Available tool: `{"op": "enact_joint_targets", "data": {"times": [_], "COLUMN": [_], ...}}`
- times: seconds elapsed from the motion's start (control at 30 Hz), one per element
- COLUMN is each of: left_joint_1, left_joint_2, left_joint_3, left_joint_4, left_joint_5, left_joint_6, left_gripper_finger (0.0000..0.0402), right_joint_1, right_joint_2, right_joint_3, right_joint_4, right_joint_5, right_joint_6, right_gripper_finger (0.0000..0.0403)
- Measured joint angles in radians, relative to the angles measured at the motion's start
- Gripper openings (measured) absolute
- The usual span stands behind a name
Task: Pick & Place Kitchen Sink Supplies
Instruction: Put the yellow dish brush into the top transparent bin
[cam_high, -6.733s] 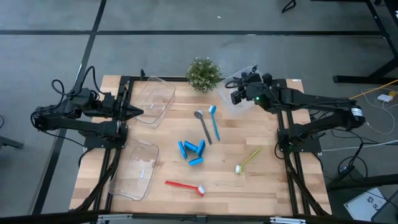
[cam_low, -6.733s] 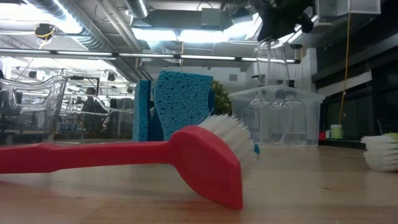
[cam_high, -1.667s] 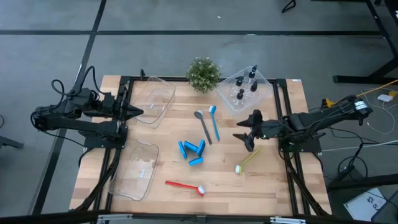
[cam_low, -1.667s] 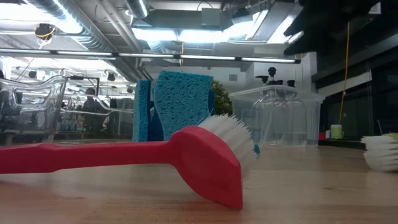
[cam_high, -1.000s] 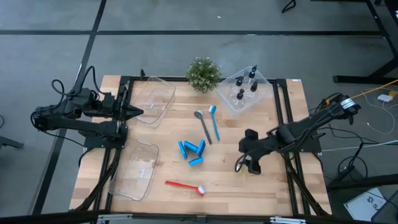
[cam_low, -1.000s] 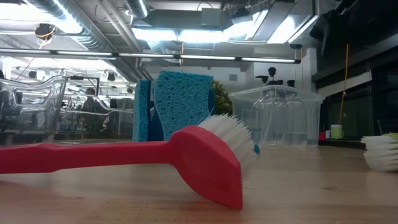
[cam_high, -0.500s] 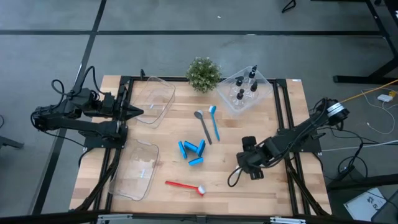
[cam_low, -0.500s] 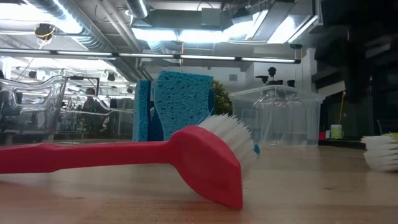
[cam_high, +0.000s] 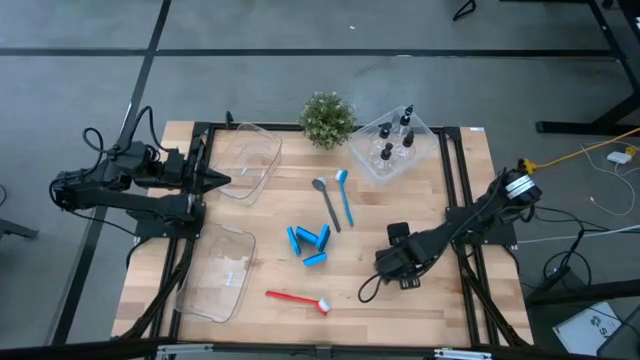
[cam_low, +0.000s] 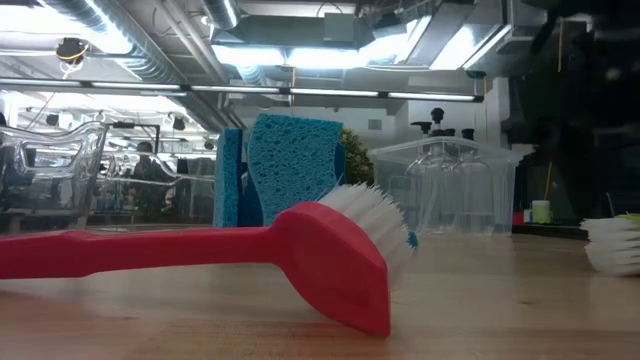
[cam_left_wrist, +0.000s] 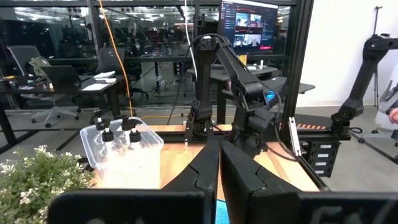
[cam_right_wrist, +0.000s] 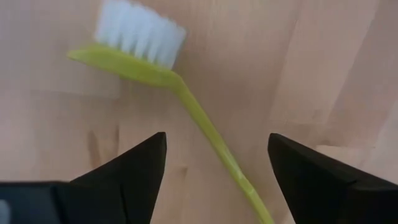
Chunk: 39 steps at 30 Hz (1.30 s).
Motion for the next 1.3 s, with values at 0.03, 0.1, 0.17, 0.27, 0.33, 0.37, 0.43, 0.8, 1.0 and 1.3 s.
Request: {"op": "enact_joint_targets", "data": {"times": [0.03,0.1,0.17,0.27,0.33,0.37,0.43,0.8,1.0,1.3], "left_joint_1": [0.0,0.0,0.0,0.0,0.0,0.0,0.0,0.0,0.0,0.0], "left_joint_2": [0.0,0.0,0.0,0.0,0.0,0.0,0.0,0.0,0.0,0.0], "left_joint_3": [0.0,0.0,0.0,0.0,0.0,0.0,0.0,0.0,0.0,0.0], "left_joint_4": [0.0,0.0,0.0,0.0,0.0,0.0,0.0,0.0,0.0,0.0], "left_joint_5": [0.0,0.0,0.0,0.0,0.0,0.0,0.0,0.0,0.0,0.0], "left_joint_6": [0.0,0.0,0.0,0.0,0.0,0.0,0.0,0.0,0.0,0.0], "left_gripper_finger": [0.0008,0.0008,0.0009,0.001,0.0012,0.0012,0.0013,0.0012,0.0008,0.0013], "right_joint_1": [0.0,0.0,0.0,0.0,0.0,0.0,0.0,0.0,-0.003,-0.036], "right_joint_2": [0.009,0.021,0.03,0.043,0.055,0.061,0.077,0.089,0.057,-0.091], "right_joint_3": [0.0,0.0,0.0,0.0,0.0,0.0,0.0,0.001,-0.002,-0.002], "right_joint_4": [0.001,0.014,0.02,0.02,0.022,0.021,0.021,0.042,0.05,0.084], "right_joint_5": [0.0,0.0,0.006,0.034,0.036,0.036,0.035,-0.03,-0.045,-0.045], "right_joint_6": [0.002,-0.004,-0.007,-0.006,-0.006,-0.006,-0.007,-0.005,0.022,0.053], "right_gripper_finger": [0.0279,0.0274,0.0261,0.0231,0.0205,0.0191,0.0163,0.003,0.0028,0.0023]}}
